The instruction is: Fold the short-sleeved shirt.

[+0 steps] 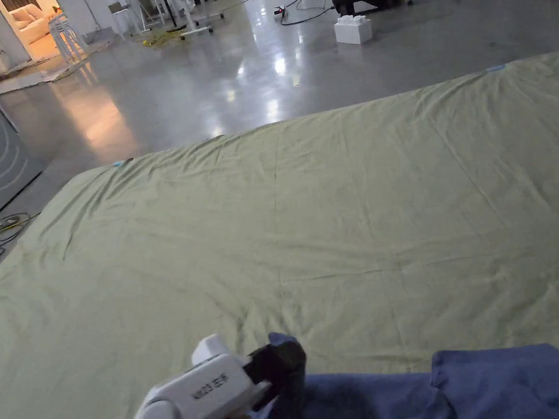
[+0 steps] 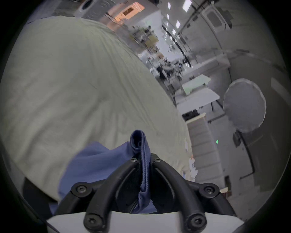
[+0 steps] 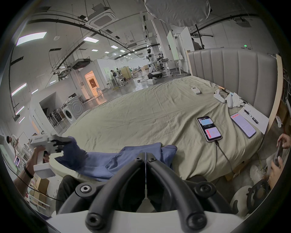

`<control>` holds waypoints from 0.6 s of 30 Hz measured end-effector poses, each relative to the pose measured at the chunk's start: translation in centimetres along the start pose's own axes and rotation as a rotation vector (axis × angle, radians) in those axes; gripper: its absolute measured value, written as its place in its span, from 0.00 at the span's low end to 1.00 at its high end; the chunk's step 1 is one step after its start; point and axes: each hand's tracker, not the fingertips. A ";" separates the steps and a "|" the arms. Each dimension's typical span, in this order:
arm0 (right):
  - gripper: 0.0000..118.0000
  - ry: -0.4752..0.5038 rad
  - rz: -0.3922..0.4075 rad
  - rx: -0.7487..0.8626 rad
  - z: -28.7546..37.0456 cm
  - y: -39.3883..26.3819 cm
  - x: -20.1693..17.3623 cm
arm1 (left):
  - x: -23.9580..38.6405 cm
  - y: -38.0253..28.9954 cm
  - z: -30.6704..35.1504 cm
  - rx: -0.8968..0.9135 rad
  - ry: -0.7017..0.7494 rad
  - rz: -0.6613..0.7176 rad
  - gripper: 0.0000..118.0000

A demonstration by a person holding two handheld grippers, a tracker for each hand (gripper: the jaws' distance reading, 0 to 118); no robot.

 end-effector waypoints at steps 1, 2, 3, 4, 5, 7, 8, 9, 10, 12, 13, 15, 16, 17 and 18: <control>0.01 -0.008 0.000 0.002 0.3 -0.1 0.2 | 0.8 -1.0 -1.7 -0.029 0.003 -0.017 0.08; 0.01 -0.016 -0.004 0.002 0.6 -0.5 1.8 | 1.4 -2.0 -3.2 -0.055 -0.001 -0.011 0.08; 0.01 -0.026 -0.007 0.004 0.9 -0.8 2.5 | 1.9 -2.8 -4.4 -0.082 0.002 0.010 0.08; 0.01 -0.036 -0.011 0.005 1.3 -1.0 2.9 | 2.3 -3.7 -5.6 -0.110 0.018 0.022 0.08; 0.01 -0.046 -0.014 0.004 1.6 -1.3 3.2 | 2.6 -4.5 -6.8 -0.133 0.021 0.004 0.08; 0.01 -0.070 -0.011 -0.003 1.9 -1.9 3.5 | 3.1 -5.7 -8.2 -0.162 0.070 -0.054 0.08; 0.01 -0.084 -0.004 -0.009 2.1 -2.3 3.8 | 3.2 -6.2 -8.8 -0.159 0.086 -0.059 0.08; 0.01 -0.092 -0.005 -0.016 2.1 -2.5 4.0 | 3.2 -6.3 -9.1 -0.153 0.083 -0.046 0.08; 0.01 -0.096 -0.013 -0.023 2.0 -2.9 4.1 | 3.1 -6.3 -9.3 -0.158 0.079 -0.039 0.09; 0.01 -0.087 -0.035 -0.035 1.8 -3.2 4.5 | 3.1 -5.5 -8.6 -0.189 0.006 -0.024 0.18; 0.01 -0.083 -0.037 -0.038 1.7 -3.2 4.6 | 3.3 -5.1 -7.7 -0.179 -0.046 -0.031 0.34; 0.01 -0.078 -0.031 -0.035 1.1 -4.0 5.4 | 3.7 -3.8 -4.7 -0.092 -0.099 -0.084 0.76; 0.01 -0.070 -0.028 -0.031 1.0 -3.9 5.4 | 3.8 -3.2 -3.2 -0.048 -0.102 -0.115 0.79; 0.01 -0.060 -0.031 -0.026 0.8 -3.8 5.4 | 3.8 -2.8 -1.9 0.000 -0.064 -0.134 0.79; 0.01 -0.049 -0.035 -0.022 0.8 -3.4 5.0 | 3.6 -2.6 -0.9 0.039 -0.021 -0.138 0.79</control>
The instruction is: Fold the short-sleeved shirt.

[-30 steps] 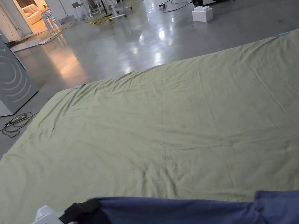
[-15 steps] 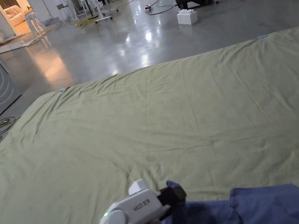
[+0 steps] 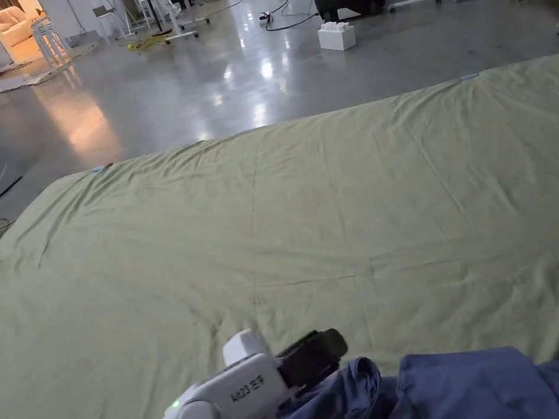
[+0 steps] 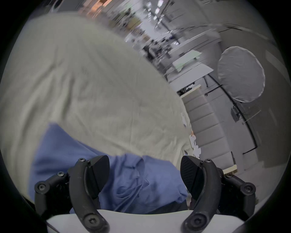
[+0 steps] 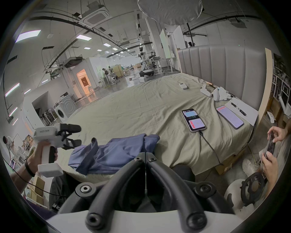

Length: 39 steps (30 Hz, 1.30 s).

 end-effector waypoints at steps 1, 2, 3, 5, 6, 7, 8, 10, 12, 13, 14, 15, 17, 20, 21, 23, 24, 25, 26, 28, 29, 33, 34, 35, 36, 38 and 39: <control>0.01 0.015 -0.009 0.004 -0.1 0.1 -0.1 | -0.3 0.1 0.7 -0.005 0.021 0.005 0.78; 0.01 0.027 -0.020 0.007 -0.3 0.2 -0.2 | -0.7 -0.2 0.7 -0.028 0.003 0.008 0.72; 0.01 0.036 -0.028 0.006 -0.4 0.2 -0.2 | -1.0 -0.5 0.6 -0.037 0.000 0.010 0.46; 0.01 0.046 -0.032 0.005 -0.6 0.1 -0.6 | -1.9 -2.1 -1.2 -0.090 0.036 0.068 0.02; 0.01 0.048 -0.025 0.005 -0.6 0.1 -0.7 | -2.4 -2.8 -2.2 -0.120 0.025 0.091 0.02; 0.01 0.045 -0.010 0.007 -0.3 0.1 -0.9 | -2.6 -3.7 -3.2 -0.150 -0.001 0.122 0.02; 0.01 0.042 0.002 0.008 0.0 0.1 -1.5 | -2.8 -4.7 -4.3 -0.196 -0.021 0.142 0.02; 0.01 0.037 0.007 0.004 0.3 -0.1 -1.4 | -2.4 -6.7 -6.6 -0.282 -0.006 0.144 0.02; 0.01 0.018 0.000 -0.004 0.4 -0.5 -1.3 | -2.0 -8.6 -8.4 -0.345 0.021 0.084 0.02; 0.01 0.007 -0.003 -0.009 0.5 -0.6 -1.2 | -1.7 -9.3 -8.9 -0.337 0.033 0.062 0.01; 0.01 0.002 -0.005 -0.014 0.5 -0.7 -1.1 | -1.5 -9.2 -8.7 -0.294 0.026 0.051 0.01; 0.01 -0.002 -0.005 -0.017 0.5 -0.7 -1.0 | -1.2 -8.6 -8.4 -0.300 0.033 0.040 0.01; 0.01 -0.004 0.002 -0.025 0.3 -0.6 -1.4 | -0.7 -7.4 -7.2 -0.310 0.036 0.033 0.01; 0.01 0.002 0.006 -0.034 -0.6 -0.5 -1.8 | -1.3 -4.7 -3.0 -0.179 -0.035 0.021 0.02; 0.01 0.010 0.002 -0.035 -0.9 -0.4 -1.9 | -2.0 -3.6 -1.7 -0.147 -0.065 0.027 0.09; 0.01 0.045 -0.025 -0.050 -1.9 -0.3 -2.2 | -3.8 -1.4 1.1 -0.135 -0.084 0.033 0.36; 0.01 0.056 -0.032 -0.054 -2.3 -0.2 -2.4 | -4.7 -0.6 2.2 -0.123 -0.074 0.028 0.57; 0.01 0.068 -0.035 -0.058 -2.8 -0.2 -2.7 | -5.9 0.3 3.3 -0.088 -0.040 0.017 0.70; 0.01 0.082 -0.035 -0.065 -3.2 -0.1 -3.0 | -7.1 0.8 4.1 -0.056 -0.002 0.017 0.80; 0.01 0.101 -0.027 -0.072 -3.9 -0.1 -3.7 | -9.5 1.1 4.9 -0.026 0.070 0.083 0.85; 0.01 0.110 -0.019 -0.076 -4.2 0.0 -4.0 | -10.6 1.2 4.5 -0.061 0.072 0.134 0.84; 0.01 0.134 0.005 -0.077 -4.3 0.3 -5.0 | -12.2 -0.2 0.6 -0.174 0.046 0.138 0.77; 0.01 0.128 0.014 -0.074 -4.2 0.3 -5.1 | -12.7 -0.6 -0.2 -0.197 0.039 0.139 0.77; 0.01 0.122 0.023 -0.069 -4.0 0.4 -5.2 | -13.2 -1.5 -1.6 -0.234 -0.017 0.184 0.77; 0.01 0.117 0.027 -0.067 -3.6 0.5 -5.2 | -13.2 -1.8 -1.8 -0.213 -0.052 0.220 0.72; 0.01 0.106 0.029 -0.058 -3.0 0.5 -4.9 | -12.9 -1.3 -1.5 -0.182 -0.044 0.218 0.59; 0.01 0.103 0.025 -0.056 -2.9 0.4 -4.7 | -12.9 -1.3 -1.7 -0.183 -0.057 0.228 0.24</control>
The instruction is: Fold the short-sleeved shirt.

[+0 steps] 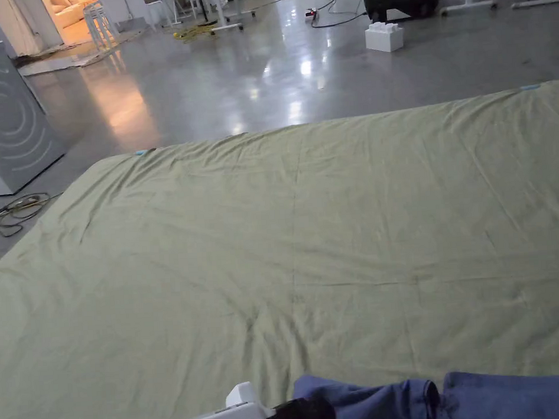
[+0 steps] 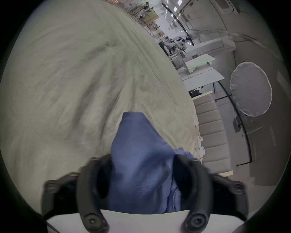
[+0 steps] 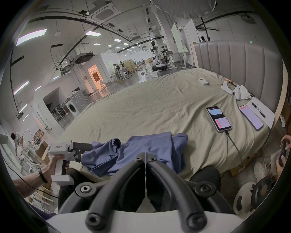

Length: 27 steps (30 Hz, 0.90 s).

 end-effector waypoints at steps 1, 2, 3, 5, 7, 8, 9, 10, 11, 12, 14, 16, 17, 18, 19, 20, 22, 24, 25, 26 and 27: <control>0.01 -0.007 -0.009 -0.007 0.0 0.0 0.2 | 0.0 -0.1 0.0 0.001 0.002 -0.001 0.09; 0.01 -0.015 -0.014 -0.019 -0.1 -0.1 0.4 | 0.5 -0.1 0.2 0.005 0.030 -0.006 0.09; 0.01 -0.026 -0.011 -0.029 -0.2 -0.1 0.5 | 0.7 -0.1 0.4 0.000 0.058 -0.007 0.09; 0.01 -0.048 -0.003 -0.028 -0.1 -0.2 0.6 | 0.6 0.2 1.3 0.017 0.042 0.013 0.09; 0.01 -0.045 -0.008 -0.024 0.1 0.1 0.9 | 0.7 0.5 3.2 0.084 -0.007 0.051 0.09; 0.01 -0.043 -0.010 -0.021 0.2 0.2 0.9 | 0.6 0.8 4.2 0.094 -0.027 0.059 0.09; 0.01 -0.041 -0.010 -0.018 0.2 0.3 1.0 | 0.8 1.1 5.6 0.135 -0.031 0.044 0.09; 0.01 -0.040 -0.006 -0.017 0.1 0.5 1.0 | 0.7 1.5 7.1 0.182 0.003 -0.002 0.09; 0.01 -0.040 -0.001 -0.015 0.0 0.5 1.0 | 1.0 2.0 8.5 0.199 0.064 -0.044 0.09; 0.01 -0.038 0.000 -0.014 -0.3 0.6 1.0 | 1.4 2.5 10.2 0.233 0.139 -0.082 0.09; 0.01 -0.020 -0.010 -0.018 -1.0 0.6 1.2 | 2.6 3.0 12.9 0.274 0.221 -0.164 0.09; 0.01 -0.003 -0.023 -0.021 -1.6 0.6 1.2 | 4.5 3.2 14.8 0.283 0.252 -0.224 0.09; 0.01 0.001 -0.028 -0.023 -1.8 0.5 1.2 | 5.7 3.0 15.0 0.281 0.259 -0.252 0.09; 0.01 0.008 -0.031 -0.022 -2.0 0.5 1.1 | 7.3 2.4 14.6 0.281 0.249 -0.292 0.09; 0.01 0.017 -0.032 -0.020 -2.0 0.4 1.0 | 8.8 1.8 13.8 0.272 0.231 -0.333 0.09; 0.01 0.023 -0.032 -0.018 -1.9 0.3 0.9 | 10.1 1.2 12.6 0.243 0.203 -0.360 0.09; 0.01 0.032 -0.026 -0.015 -1.6 0.2 0.6 | 12.8 -0.6 8.8 0.193 0.174 -0.407 0.09; 0.01 0.022 -0.011 -0.008 -0.9 0.0 0.4 | 14.9 -2.4 4.4 0.144 0.166 -0.441 0.09; 0.01 0.016 -0.007 -0.005 -0.4 -0.1 0.4 | 15.9 -3.5 1.9 0.119 0.186 -0.438 0.09; 0.01 0.016 -0.008 -0.002 -0.1 -0.3 0.5 | 16.4 -4.4 -0.2 0.078 0.203 -0.442 0.09; 0.01 0.014 -0.019 -0.002 0.3 -0.6 0.7 | 17.1 -5.7 -2.4 0.034 0.200 -0.464 0.09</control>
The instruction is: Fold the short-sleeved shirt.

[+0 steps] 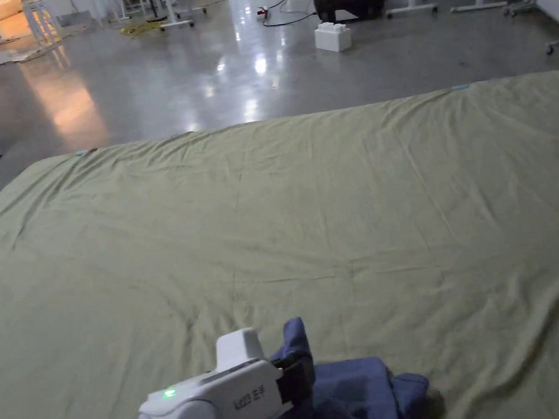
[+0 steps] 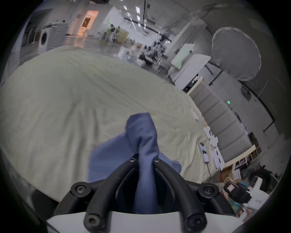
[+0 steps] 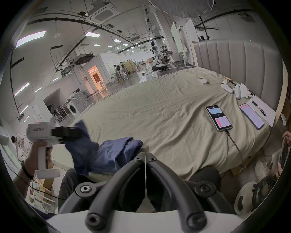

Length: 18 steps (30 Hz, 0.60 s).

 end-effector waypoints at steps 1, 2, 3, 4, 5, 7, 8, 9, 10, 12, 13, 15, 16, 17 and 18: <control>0.01 -0.002 -0.012 -0.004 0.2 -0.3 0.2 | 1.2 -0.6 -1.5 -0.030 -0.016 -0.035 0.09; 0.01 -0.004 -0.019 -0.007 0.3 -0.6 0.5 | 2.0 -1.1 -2.8 -0.062 -0.015 -0.044 0.09; 0.01 -0.012 -0.025 -0.010 0.4 -0.9 0.7 | 2.7 -1.8 -4.1 -0.097 -0.002 -0.055 0.09; 0.01 -0.026 -0.031 -0.016 0.5 -1.2 0.9 | 3.1 -2.3 -5.1 -0.118 0.017 -0.072 0.10; 0.01 -0.034 -0.035 -0.018 0.6 -1.4 1.1 | 3.4 -2.7 -5.9 -0.118 0.025 -0.112 0.15; 0.01 -0.040 -0.056 -0.025 0.5 -1.8 1.7 | 3.5 -3.1 -6.1 -0.156 -0.030 -0.200 0.43; 0.01 -0.040 -0.064 -0.030 0.5 -1.9 2.0 | 3.6 -3.0 -5.3 -0.146 -0.041 -0.225 0.55; 0.01 -0.041 -0.069 -0.032 0.5 -2.1 2.2 | 3.8 -2.7 -3.9 -0.105 -0.031 -0.252 0.61; 0.01 -0.042 -0.074 -0.033 0.3 -2.3 2.4 | 3.7 -2.2 -1.9 -0.044 -0.015 -0.270 0.61; 0.01 -0.039 -0.088 -0.041 -0.2 -2.6 2.8 | 3.0 -1.0 2.0 0.063 -0.022 -0.258 0.61; 0.01 -0.033 -0.097 -0.047 -0.5 -2.7 3.0 | 2.4 -0.4 3.5 0.106 -0.042 -0.200 0.61; 0.01 -0.025 -0.109 -0.061 -1.0 -2.8 3.1 | 1.2 0.6 5.1 0.148 -0.084 -0.042 0.61; 0.01 -0.024 -0.110 -0.062 -1.0 -2.8 3.1 | 0.5 0.7 5.1 0.149 -0.124 0.031 0.60; 0.01 -0.025 -0.110 -0.059 -0.9 -2.8 3.0 | 0.2 0.6 4.2 0.132 -0.172 0.070 0.54; 0.01 -0.024 -0.111 -0.051 -0.6 -2.7 2.8 | 0.1 0.1 2.8 0.107 -0.195 0.077 0.31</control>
